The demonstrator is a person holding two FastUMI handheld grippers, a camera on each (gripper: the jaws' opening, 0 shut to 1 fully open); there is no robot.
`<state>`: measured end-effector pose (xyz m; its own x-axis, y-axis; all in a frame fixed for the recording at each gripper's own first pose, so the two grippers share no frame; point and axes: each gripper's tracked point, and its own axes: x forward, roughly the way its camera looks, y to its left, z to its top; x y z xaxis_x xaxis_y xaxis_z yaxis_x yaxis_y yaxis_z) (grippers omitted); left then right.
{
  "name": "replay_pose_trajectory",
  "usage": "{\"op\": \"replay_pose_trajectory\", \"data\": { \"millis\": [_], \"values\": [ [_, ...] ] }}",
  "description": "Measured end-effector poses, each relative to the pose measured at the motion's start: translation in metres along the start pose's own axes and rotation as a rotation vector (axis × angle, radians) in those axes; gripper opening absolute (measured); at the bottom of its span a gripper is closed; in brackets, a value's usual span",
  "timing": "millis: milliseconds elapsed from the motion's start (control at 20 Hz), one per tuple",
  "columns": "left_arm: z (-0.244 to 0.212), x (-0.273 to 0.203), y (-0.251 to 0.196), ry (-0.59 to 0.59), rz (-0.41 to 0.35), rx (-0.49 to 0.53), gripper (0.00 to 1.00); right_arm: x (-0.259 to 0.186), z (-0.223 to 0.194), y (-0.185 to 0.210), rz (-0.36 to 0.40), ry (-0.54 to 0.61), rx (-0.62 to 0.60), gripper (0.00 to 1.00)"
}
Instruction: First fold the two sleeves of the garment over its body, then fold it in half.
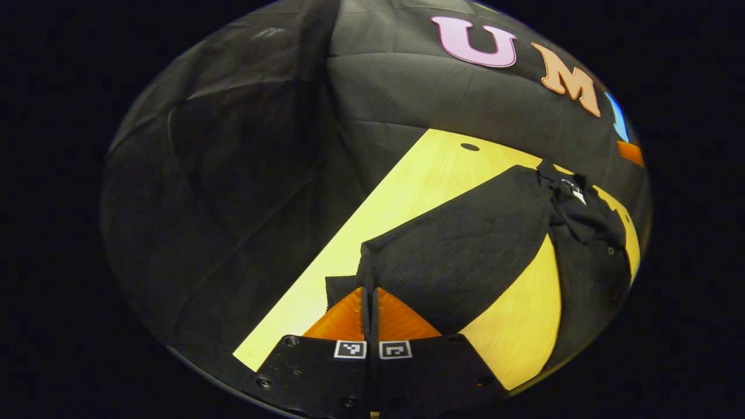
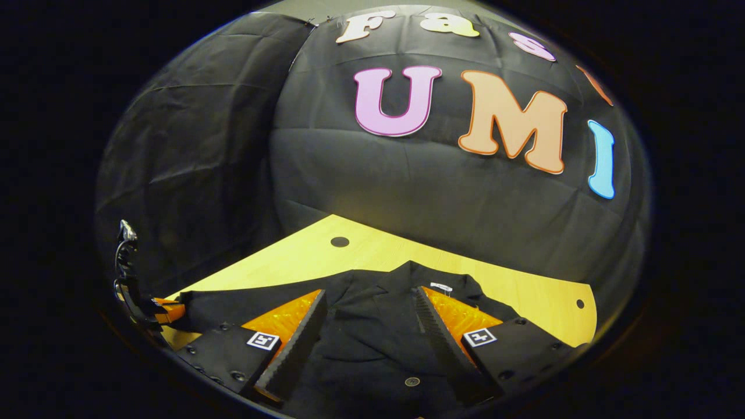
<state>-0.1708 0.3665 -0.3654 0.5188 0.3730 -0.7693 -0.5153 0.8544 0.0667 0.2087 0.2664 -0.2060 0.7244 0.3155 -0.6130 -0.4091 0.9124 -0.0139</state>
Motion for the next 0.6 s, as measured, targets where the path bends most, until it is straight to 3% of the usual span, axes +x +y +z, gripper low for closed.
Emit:
{"op": "replay_pose_trajectory", "data": {
  "millis": [100, 250, 600],
  "values": [
    [0.031, -0.013, -0.017, -0.081, -0.037, -0.015, 0.00, -0.014, 0.002, -0.009, -0.009, -0.022, 0.011, 0.99],
    [0.076, -0.024, -0.048, -0.167, -0.073, 0.049, 0.00, -0.036, -0.002, -0.024, -0.019, -0.044, 0.038, 0.99],
    [0.143, -0.046, -0.164, -0.316, -0.259, 0.200, 0.00, -0.086, -0.018, -0.085, -0.104, -0.077, 0.120, 1.00]
  ]
}}
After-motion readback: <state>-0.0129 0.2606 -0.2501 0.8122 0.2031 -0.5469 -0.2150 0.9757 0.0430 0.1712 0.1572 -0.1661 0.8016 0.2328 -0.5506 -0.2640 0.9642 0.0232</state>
